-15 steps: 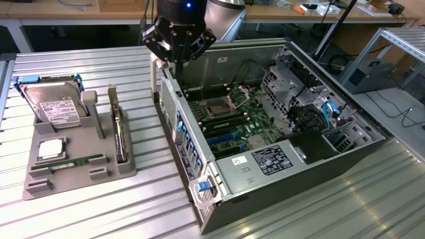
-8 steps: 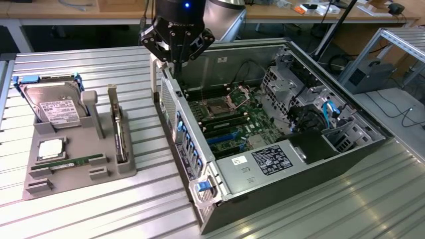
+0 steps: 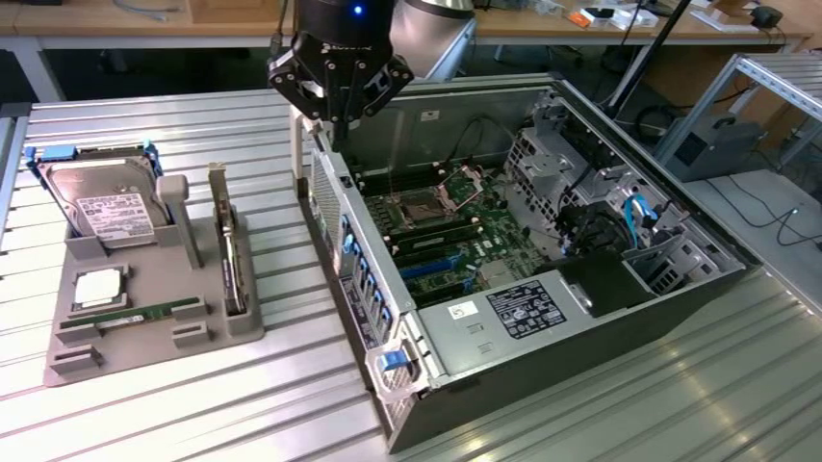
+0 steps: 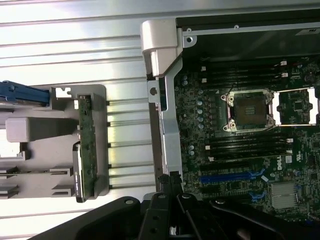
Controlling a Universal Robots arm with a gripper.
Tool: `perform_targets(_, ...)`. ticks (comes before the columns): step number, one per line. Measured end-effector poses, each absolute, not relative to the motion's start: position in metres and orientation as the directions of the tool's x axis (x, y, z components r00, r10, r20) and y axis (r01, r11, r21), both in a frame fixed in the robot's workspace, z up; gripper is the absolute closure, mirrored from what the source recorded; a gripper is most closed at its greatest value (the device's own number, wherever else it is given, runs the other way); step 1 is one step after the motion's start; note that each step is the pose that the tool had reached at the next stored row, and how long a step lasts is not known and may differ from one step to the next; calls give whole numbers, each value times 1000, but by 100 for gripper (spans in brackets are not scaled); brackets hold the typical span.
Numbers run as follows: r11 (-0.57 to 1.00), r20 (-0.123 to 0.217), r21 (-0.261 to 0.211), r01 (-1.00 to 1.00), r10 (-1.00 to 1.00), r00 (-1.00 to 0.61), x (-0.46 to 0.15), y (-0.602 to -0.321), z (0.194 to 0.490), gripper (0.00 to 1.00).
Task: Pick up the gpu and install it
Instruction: 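Reach for the gpu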
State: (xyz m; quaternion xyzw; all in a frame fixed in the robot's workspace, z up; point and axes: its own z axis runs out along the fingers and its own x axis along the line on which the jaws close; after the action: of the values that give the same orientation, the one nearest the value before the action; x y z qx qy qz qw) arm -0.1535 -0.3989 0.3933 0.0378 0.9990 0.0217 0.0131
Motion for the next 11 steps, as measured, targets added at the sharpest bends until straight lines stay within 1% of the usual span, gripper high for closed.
perform_targets(11, 996, -24, 44, 75, 76, -997, -157, -399, 393, 90)
